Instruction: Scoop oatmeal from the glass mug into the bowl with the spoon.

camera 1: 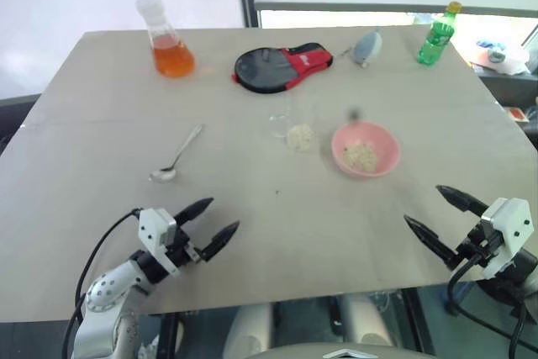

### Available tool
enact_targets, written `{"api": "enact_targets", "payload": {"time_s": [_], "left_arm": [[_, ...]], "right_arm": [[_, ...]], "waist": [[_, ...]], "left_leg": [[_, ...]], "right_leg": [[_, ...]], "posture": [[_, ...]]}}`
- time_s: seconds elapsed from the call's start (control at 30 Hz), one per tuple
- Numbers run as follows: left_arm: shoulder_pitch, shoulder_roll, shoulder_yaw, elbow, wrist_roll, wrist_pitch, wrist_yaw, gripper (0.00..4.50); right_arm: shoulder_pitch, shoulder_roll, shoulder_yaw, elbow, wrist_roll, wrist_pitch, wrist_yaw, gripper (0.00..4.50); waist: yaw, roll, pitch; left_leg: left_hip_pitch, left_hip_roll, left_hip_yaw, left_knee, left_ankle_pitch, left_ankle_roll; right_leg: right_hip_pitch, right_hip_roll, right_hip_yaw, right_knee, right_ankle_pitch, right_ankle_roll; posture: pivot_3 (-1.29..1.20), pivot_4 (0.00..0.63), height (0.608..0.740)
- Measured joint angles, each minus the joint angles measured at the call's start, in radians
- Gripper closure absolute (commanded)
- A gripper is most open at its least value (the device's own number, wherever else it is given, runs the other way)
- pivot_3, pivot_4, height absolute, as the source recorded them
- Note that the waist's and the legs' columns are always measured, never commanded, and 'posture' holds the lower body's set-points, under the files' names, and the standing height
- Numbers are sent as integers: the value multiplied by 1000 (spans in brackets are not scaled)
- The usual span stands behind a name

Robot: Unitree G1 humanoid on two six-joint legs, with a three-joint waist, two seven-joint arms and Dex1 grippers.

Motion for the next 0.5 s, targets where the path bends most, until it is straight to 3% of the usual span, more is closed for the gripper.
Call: {"api": "enact_targets", "payload": {"time_s": [0.1, 0.23, 0.3, 0.4, 0.5], "left_arm": [[-45, -9, 5, 31, 0, 9, 36, 0], [-282, -10, 104, 179, 6, 99, 287, 0], [-333, 29, 131, 195, 10, 157, 343, 0], [-485, 143, 132, 226, 10, 404, 445, 0], [-600, 232, 124, 232, 2, 560, 455, 0]], "right_arm": [[-7, 0, 5, -2, 14, 0, 8, 49], [-87, -26, 83, -97, 116, -2, 97, 49], [-105, -41, 84, -145, 155, -14, 133, 49], [-163, -66, 103, -178, 170, -25, 155, 49], [-189, -67, 112, -206, 174, -25, 152, 49]], "waist": [[1, 0, 0], [5, 0, 0], [-1, -1, 0], [0, -5, 1], [2, -5, 1]], "left_leg": [[0, 0, 0, 0, 0, 0], [1, 0, -5, 4, 0, 0], [6, 0, -5, 2, 0, 0], [5, 0, -5, 2, 0, 0], [5, -2, -4, 2, 0, 0]], "right_leg": [[0, 0, 0, 1, 0, 0], [2, 3, -4, 3, 0, 0], [6, 4, -4, 3, 0, 0], [6, 4, -4, 2, 0, 0], [6, 2, -4, 2, 0, 0]], "posture": [[0, 150, 740], [0, 150, 740], [0, 150, 740], [0, 150, 740], [0, 150, 740]]}}
